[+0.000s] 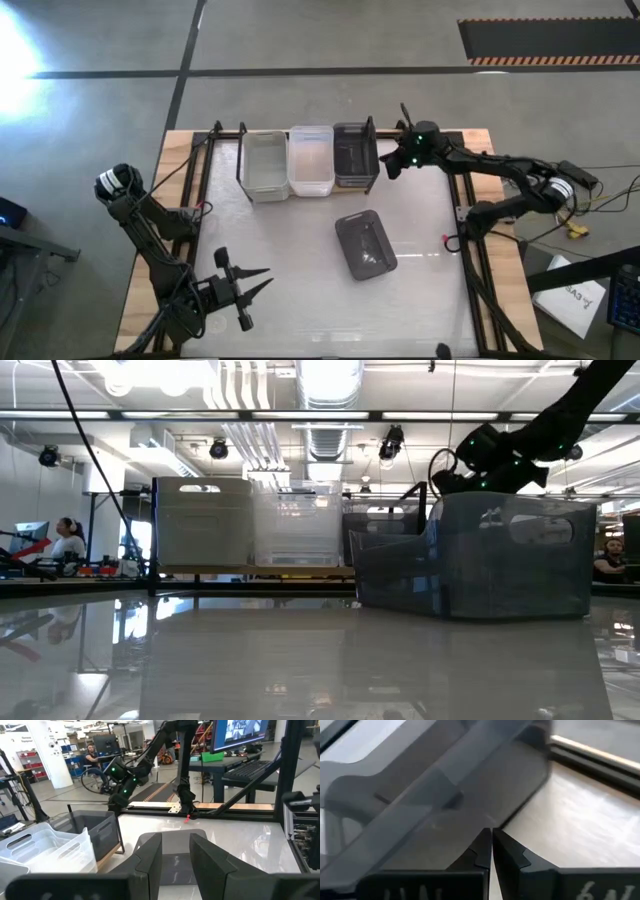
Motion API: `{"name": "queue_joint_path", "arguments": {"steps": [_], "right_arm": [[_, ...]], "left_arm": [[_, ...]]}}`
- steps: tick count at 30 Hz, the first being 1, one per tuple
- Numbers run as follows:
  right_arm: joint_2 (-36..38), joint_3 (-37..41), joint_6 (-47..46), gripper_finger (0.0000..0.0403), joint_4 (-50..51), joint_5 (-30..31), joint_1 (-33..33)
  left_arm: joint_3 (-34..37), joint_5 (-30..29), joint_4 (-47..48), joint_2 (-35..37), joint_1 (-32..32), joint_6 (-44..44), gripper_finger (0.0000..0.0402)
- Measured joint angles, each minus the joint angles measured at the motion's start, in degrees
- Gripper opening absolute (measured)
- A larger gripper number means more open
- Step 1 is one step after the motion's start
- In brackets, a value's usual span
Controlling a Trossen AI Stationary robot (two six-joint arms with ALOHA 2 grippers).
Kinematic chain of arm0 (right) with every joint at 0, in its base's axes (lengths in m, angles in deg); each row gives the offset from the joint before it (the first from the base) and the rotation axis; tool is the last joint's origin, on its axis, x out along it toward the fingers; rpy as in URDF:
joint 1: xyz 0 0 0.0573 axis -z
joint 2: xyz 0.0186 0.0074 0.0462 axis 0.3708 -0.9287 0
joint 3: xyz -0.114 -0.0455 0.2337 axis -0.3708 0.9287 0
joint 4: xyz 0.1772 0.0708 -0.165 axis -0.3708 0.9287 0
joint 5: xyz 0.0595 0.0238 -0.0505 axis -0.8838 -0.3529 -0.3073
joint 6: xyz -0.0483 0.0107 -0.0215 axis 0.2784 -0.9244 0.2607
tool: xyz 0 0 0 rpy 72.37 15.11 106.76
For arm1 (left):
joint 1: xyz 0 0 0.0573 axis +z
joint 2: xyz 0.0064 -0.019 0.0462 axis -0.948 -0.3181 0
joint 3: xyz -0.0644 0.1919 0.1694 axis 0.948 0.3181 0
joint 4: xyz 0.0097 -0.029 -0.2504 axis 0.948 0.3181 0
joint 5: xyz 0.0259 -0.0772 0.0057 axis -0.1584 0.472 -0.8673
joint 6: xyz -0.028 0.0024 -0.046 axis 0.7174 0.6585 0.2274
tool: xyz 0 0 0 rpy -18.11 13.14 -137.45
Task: Stack baskets on shelf by color
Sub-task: Adjust the black bins on the shelf
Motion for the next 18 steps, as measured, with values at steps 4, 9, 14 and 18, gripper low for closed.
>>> {"name": "queue_joint_path", "arguments": {"steps": [4,9,14,18], "right_arm": [[-2.32,0.0,0.04,0.0008,-3.48,-1.28,-0.19],[-3.21,0.0,0.12,0.0008,-6.92,-2.05,-1.13],[-3.28,0.0,1.03,0.0008,-7.69,-1.91,-2.28],[-2.79,0.0,1.42,0.0008,-7.59,-1.44,-2.54]], "left_arm": [[0.0,0.0,-0.02,0.0,0.0,0.04,0.0083],[0.0,0.0,-0.02,0.0,0.0,0.04,0.0083],[0.0,0.0,-0.03,0.0,0.0,0.04,0.0083],[0.0,-0.01,-0.04,0.0,0.0,0.04,0.0083]]}}
